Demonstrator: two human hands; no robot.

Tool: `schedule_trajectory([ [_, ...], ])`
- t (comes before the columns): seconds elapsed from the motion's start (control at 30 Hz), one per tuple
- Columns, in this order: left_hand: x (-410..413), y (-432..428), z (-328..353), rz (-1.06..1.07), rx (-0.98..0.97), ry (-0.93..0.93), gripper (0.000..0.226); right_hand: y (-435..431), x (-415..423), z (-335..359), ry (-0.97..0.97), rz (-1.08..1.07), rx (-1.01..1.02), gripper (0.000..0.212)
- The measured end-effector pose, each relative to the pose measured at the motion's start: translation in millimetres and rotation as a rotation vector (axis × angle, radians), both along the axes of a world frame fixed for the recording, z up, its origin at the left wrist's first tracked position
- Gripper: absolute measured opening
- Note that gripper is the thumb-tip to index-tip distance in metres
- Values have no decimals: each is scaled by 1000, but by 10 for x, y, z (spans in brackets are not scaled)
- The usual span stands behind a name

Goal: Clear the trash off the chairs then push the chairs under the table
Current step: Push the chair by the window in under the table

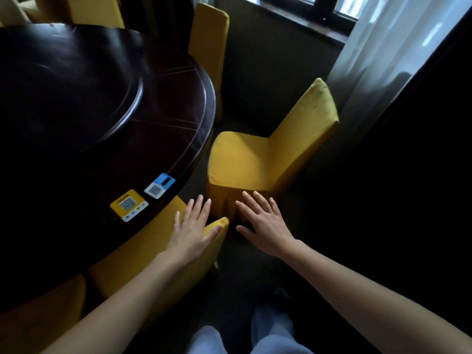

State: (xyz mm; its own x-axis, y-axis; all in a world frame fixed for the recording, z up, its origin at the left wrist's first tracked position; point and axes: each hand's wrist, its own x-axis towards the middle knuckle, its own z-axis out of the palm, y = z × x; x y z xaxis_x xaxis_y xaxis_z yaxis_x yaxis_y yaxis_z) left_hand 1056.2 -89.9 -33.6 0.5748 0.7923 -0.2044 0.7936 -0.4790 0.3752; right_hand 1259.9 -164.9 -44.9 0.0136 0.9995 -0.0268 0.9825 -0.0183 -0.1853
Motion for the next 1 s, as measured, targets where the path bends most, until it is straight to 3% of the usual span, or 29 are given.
schedule_trajectory([
  [0.17, 1008, 101, 202, -101, 127, -47, 72, -24, 824, 10, -7, -155, 1, 69],
  [0.57, 3280, 244, 299, -252, 199, -85, 77, -160, 2771, 282, 49, -326, -6, 69],
  [1.0, 4480, 564, 401, -232, 224, -51, 83, 35, 3917, 406, 150, -330, 23, 69],
])
